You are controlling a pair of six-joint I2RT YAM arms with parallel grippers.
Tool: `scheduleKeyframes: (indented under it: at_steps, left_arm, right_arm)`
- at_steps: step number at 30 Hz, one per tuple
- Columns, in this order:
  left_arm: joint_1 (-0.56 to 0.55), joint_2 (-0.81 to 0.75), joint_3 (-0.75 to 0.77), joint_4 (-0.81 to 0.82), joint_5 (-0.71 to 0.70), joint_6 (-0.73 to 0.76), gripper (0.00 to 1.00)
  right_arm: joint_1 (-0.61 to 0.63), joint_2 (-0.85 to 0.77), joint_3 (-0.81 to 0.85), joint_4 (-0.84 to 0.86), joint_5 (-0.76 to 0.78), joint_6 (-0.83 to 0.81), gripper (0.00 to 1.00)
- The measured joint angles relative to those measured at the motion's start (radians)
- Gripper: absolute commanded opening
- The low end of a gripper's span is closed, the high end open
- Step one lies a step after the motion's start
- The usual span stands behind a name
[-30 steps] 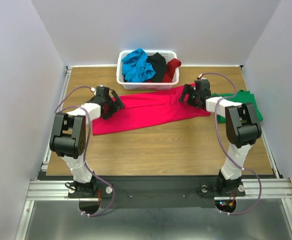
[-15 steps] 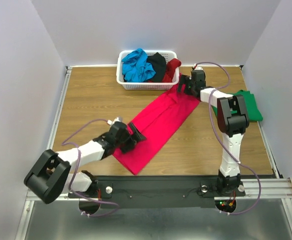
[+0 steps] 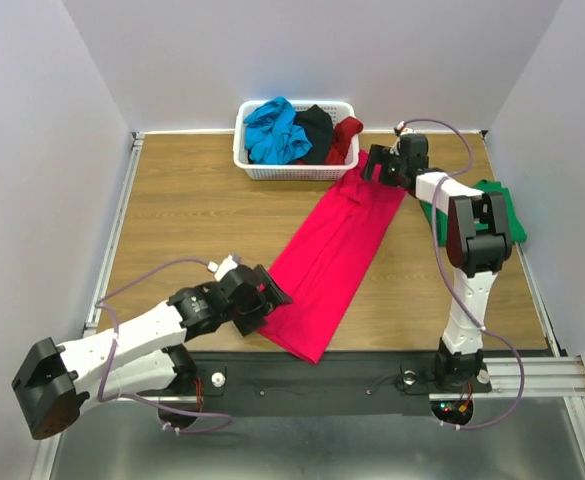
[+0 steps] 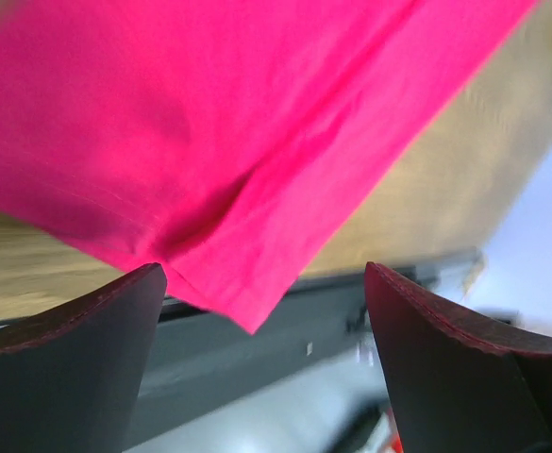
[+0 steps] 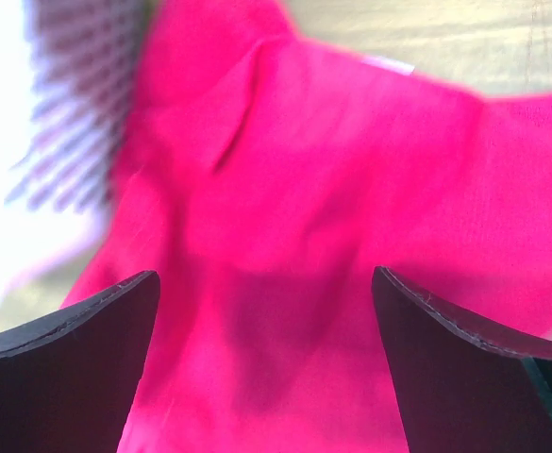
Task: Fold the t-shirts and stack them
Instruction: Fold the tshirt
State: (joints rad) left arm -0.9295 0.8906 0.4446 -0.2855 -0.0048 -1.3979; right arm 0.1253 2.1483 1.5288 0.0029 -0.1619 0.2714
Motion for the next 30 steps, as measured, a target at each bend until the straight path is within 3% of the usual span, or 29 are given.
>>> scheduleKeyframes:
  at_steps: [4, 9, 12, 15, 18, 21, 22, 26, 30]
  left_arm:
    - [0.014, 0.019, 0.161, -0.186, -0.164, 0.002, 0.98]
    - [0.141, 0.02, 0.15, -0.254, -0.236, 0.051, 0.98]
    - [0.258, 0.01, 0.063, -0.232, -0.214, 0.108, 0.98]
    - [0.311, 0.012, -0.01, -0.202, -0.175, 0.151, 0.97]
    - [0.317, 0.04, -0.032, -0.131, -0.125, 0.195, 0.89]
    - [0.317, 0.092, -0.021, -0.09, -0.097, 0.23, 0.75]
    - [0.318, 0.116, -0.018, -0.077, -0.092, 0.245, 0.65]
    - [0.321, 0.163, 0.0, -0.042, -0.077, 0.27, 0.5]
    - [0.321, 0.167, -0.006, -0.039, -0.066, 0.293, 0.32]
  right_arm:
    - [-0.001, -0.2, -0.111, -0.035, -0.066, -0.01, 1.0]
    - [0.068, -0.587, -0.306, -0.056, -0.068, -0.004, 1.0]
    - [0.308, -0.858, -0.462, -0.063, -0.016, 0.01, 1.0]
    - [0.548, -1.004, -0.613, -0.083, -0.016, 0.051, 1.0]
    - [0.735, -1.032, -0.715, -0.139, 0.046, 0.1, 1.0]
    - [0.947, -0.953, -0.759, -0.222, 0.124, 0.144, 1.0]
    - [1.023, -0.914, -0.759, -0.237, 0.161, 0.158, 1.0]
    - [1.254, -0.801, -0.757, -0.264, 0.241, 0.198, 1.0]
    - [1.326, -0.748, -0.757, -0.298, 0.294, 0.232, 0.96]
